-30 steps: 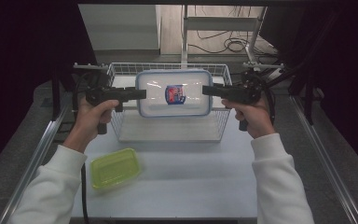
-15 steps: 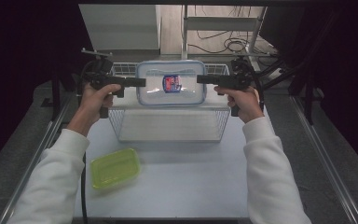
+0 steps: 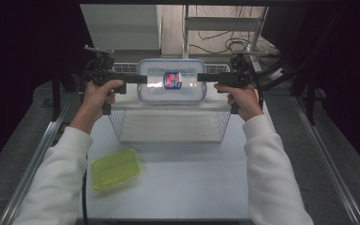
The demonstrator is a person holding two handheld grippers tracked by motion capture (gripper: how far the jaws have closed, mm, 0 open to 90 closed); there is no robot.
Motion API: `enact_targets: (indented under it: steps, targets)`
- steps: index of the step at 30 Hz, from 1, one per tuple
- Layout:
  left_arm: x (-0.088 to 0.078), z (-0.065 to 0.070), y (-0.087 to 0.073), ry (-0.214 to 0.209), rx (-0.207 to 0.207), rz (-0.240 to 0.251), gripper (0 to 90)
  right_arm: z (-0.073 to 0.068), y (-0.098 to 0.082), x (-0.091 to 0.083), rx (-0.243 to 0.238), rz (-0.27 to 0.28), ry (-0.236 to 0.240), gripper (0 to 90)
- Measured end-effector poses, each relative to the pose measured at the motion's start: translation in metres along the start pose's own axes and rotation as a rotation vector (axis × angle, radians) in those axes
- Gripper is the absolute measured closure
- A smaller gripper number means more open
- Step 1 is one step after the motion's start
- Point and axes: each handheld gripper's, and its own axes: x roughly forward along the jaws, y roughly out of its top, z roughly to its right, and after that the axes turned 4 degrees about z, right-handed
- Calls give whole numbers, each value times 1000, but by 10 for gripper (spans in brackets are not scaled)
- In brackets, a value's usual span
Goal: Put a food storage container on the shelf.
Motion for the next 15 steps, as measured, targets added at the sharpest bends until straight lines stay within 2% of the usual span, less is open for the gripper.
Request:
enact_targets:
  steps: [2, 6, 7, 8, 9, 10, 11, 12, 14, 15]
  targets:
    - [0, 0, 0, 2, -3, 0, 505, 0, 1, 0, 6, -3, -3, 504]
    - [4, -2, 1, 4, -22, 8, 496, 4, 3, 2, 47, 2, -15, 502]
    - [5, -3, 1, 12, -31, 13, 490, 5, 3, 2, 57, 5, -18, 501]
    - [7, -3, 1, 46, -41, 11, 476, 6, 3, 3, 62, 6, -24, 497]
    - [12, -3, 1, 81, -34, -3, 420, 5, 3, 6, 54, -9, -68, 455]
    - [12, -3, 1, 81, -34, -3, 405, 4, 3, 7, 49, -16, -91, 457]
    - [15, -4, 0, 90, -28, -12, 405, 4, 3, 7, 49, -16, -91, 457]
    - [19, -4, 0, 106, -28, -13, 327, 2, 2, 6, 14, -11, -177, 474]
    - [20, -5, -1, 115, -34, -4, 308, 2, 1, 5, 17, -9, -185, 465]
    - [21, -6, -2, 121, -43, 2, 243, 3, 0, 3, 27, -8, -183, 442]
